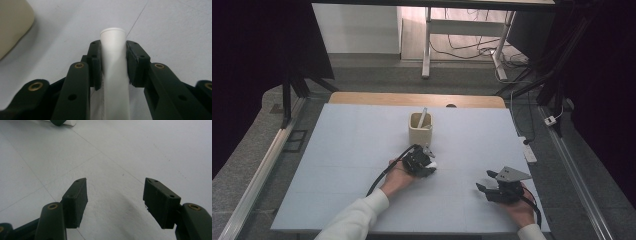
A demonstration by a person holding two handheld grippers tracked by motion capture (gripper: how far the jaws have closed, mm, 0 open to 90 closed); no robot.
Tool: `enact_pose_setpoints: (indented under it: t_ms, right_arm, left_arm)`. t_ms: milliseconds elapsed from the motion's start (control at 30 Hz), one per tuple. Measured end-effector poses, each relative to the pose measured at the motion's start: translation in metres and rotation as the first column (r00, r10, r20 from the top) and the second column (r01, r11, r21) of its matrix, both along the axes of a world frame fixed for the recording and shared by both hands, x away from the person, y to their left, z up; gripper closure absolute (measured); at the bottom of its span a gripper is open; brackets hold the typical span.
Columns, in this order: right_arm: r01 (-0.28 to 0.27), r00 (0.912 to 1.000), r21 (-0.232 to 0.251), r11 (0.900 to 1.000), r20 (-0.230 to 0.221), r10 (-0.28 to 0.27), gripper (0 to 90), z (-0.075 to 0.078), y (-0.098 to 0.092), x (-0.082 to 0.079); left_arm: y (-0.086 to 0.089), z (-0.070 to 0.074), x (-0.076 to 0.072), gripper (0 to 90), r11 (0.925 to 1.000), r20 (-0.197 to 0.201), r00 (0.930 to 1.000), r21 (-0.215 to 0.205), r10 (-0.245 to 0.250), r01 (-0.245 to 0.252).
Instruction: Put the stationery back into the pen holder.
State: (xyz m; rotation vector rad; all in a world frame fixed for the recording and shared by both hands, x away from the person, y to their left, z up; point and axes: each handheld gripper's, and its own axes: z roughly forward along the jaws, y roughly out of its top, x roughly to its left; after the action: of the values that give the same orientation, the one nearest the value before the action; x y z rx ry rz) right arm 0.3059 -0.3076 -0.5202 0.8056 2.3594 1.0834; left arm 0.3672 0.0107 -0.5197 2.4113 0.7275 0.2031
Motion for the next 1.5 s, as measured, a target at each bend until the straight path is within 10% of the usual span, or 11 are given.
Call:
enact_pose_setpoints:
  t_ms: [1500]
  right_arm:
    - [-0.001, 1.0000, -0.005, 1.000, 0.003, 0.001, 35.4, 0.000, 0.000, 0.000]
  left_arm:
    - [0.042, 0.049, -0.015, 66.6, 0.9688, 0.113, 0.9934, -0.243, -0.019, 0.047]
